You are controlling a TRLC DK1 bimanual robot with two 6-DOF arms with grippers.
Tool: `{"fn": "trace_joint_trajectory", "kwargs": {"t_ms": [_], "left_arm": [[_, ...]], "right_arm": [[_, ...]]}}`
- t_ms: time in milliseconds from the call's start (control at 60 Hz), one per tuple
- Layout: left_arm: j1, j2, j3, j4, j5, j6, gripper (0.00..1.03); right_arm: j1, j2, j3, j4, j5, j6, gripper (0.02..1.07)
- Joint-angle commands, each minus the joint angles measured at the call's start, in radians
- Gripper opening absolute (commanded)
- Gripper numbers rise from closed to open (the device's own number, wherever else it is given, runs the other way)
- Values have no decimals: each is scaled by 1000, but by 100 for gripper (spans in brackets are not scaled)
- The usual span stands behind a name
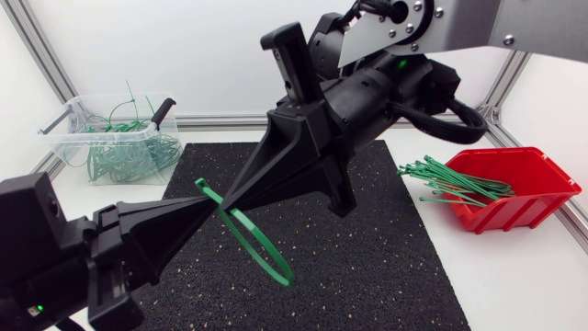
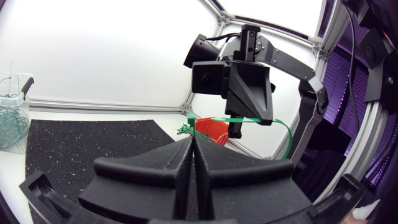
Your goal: Take a green cable tie from the red box, thread the tail through the head to close it, then place it in the transparent bin on the left.
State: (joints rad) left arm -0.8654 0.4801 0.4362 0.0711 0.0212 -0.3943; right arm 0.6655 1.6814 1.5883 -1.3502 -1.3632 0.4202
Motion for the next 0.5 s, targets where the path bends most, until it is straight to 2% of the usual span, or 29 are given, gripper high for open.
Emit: {"fn": "trace_joint_trajectory", "kwargs": {"t_ms": [0,83,417,483], "left_arm": [[-6,26,-16,27,-21,15,3],[5,43,-8,35,-21,17,3],[34,51,-22,53,-18,23,3],[43,51,-31,58,-17,28,3]], "right_arm": [[-6,-11,-10,14,7,34,8],[-9,-9,-8,74,38,78,8],[-67,-8,-34,175,96,109,8],[-81,-25,-85,289,134,184,8]]}}
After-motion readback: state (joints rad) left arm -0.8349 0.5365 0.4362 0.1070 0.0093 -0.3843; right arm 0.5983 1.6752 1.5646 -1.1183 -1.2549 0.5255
